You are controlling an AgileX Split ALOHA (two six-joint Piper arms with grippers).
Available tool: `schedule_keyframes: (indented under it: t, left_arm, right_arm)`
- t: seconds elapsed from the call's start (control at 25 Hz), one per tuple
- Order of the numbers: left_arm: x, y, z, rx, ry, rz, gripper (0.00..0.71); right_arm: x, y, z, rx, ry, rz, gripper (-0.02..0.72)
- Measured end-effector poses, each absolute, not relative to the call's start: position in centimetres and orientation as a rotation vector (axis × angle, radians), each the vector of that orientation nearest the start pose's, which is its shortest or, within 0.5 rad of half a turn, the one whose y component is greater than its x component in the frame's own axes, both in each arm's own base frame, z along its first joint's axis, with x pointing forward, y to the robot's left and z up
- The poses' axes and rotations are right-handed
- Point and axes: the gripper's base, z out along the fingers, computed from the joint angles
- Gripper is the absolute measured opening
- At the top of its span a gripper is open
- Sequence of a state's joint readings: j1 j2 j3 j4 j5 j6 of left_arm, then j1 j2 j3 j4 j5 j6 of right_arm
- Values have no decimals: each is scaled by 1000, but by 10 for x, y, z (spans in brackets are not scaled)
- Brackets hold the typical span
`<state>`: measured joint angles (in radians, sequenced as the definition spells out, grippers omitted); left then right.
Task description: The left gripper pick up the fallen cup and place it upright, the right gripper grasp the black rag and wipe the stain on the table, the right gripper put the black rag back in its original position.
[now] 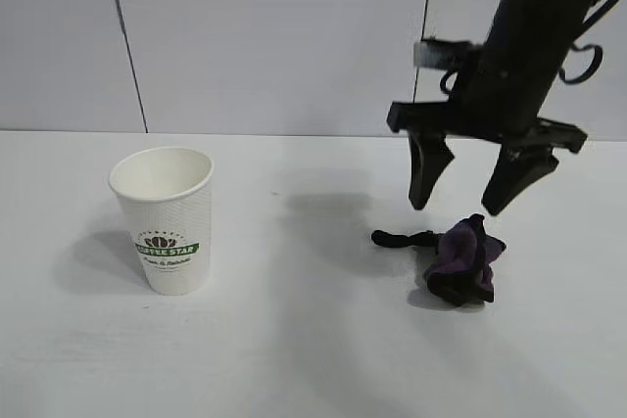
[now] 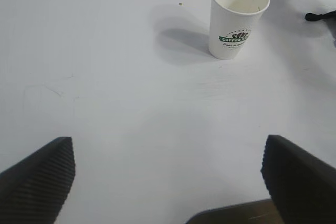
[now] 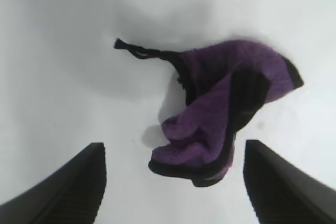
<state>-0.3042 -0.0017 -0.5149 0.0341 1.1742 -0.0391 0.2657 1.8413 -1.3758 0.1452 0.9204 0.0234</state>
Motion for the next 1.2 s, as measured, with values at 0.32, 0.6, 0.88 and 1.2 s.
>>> schedule_keyframes:
  t: [0.32,0.6,0.88,1.2]
  left_arm:
    - [-11,6,272,279,2127,-159,695]
    - [-11,6,272,279,2127,-159,695]
    - [-11,6,272,279,2127,-159,695]
    - [-11,6,272,279,2127,-159,695]
  right_arm:
    - [311,73,338,-268,2590,-56,461]
    - [240,11,421,-30,2324,-613,452]
    - [129,-30,483,199,2021,-614,452]
    - [-35,-51,487,259,1741,-68,452]
